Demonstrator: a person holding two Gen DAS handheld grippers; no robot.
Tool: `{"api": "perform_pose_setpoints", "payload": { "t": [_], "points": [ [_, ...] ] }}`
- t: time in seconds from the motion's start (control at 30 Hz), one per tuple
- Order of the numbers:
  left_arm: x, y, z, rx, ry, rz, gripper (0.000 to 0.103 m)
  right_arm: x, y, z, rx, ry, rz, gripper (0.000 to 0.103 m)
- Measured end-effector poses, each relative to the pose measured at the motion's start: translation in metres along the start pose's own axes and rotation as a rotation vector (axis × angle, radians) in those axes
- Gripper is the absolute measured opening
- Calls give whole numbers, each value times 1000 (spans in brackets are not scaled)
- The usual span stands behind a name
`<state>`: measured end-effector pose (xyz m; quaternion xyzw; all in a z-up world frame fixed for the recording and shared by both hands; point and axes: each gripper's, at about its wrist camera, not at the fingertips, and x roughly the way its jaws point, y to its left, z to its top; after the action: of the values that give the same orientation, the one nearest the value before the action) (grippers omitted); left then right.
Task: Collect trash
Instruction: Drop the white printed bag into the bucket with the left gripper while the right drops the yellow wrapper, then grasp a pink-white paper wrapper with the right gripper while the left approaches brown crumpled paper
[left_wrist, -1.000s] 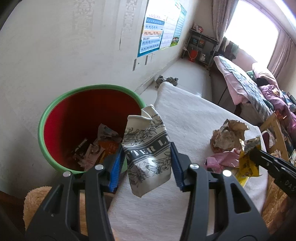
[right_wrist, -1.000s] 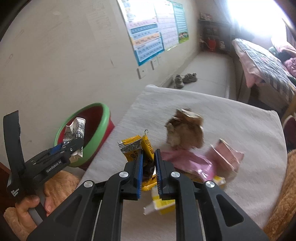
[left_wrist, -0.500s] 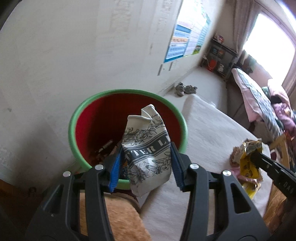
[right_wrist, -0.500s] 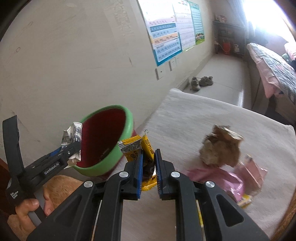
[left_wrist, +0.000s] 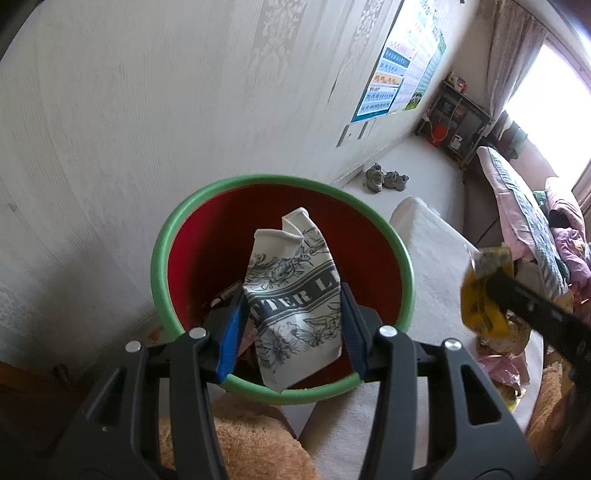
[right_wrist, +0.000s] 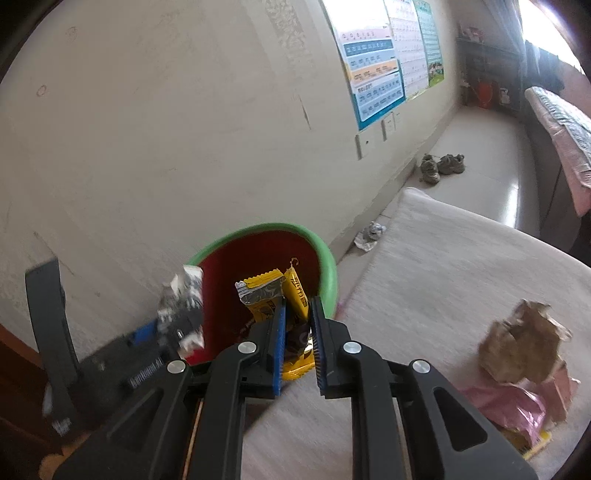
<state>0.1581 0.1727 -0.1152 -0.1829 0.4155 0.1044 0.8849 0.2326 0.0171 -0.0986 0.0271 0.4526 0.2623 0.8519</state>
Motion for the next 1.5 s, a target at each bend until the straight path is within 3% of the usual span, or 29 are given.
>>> {"api": "perform_pose_setpoints", "payload": {
  "t": [0.37, 0.53, 0.6, 0.93, 1.1, 1.23, 1.4, 1.5],
  "points": [
    [5, 12, -2, -58, 33, -6, 46, 32, 10, 13, 20, 30, 32, 16],
    [11, 17, -4, -87, 56, 5, 54, 34, 9, 12, 41, 21, 42, 27],
    [12, 15, -4, -75, 55, 9, 64, 34, 7, 11, 52, 20, 46, 35],
    [13, 17, -3, -90, 59, 8, 64, -7, -17, -3, 71, -16, 17, 42],
    [12, 13, -3, -81, 60, 20, 67, -55, -63, -25, 98, -75, -93, 55],
    [11, 8, -4, -59, 55, 24, 69, -85, -124, -47, 154, -85, -264, 58],
    [0, -8, -7, 14, 5, 39, 70, -96, -195, -72, 245, -7, -420, 62],
    [-4, -27, -13, 105, -5, 31, 74, -81, -222, -87, 259, 80, -439, 67]
  ]
}}
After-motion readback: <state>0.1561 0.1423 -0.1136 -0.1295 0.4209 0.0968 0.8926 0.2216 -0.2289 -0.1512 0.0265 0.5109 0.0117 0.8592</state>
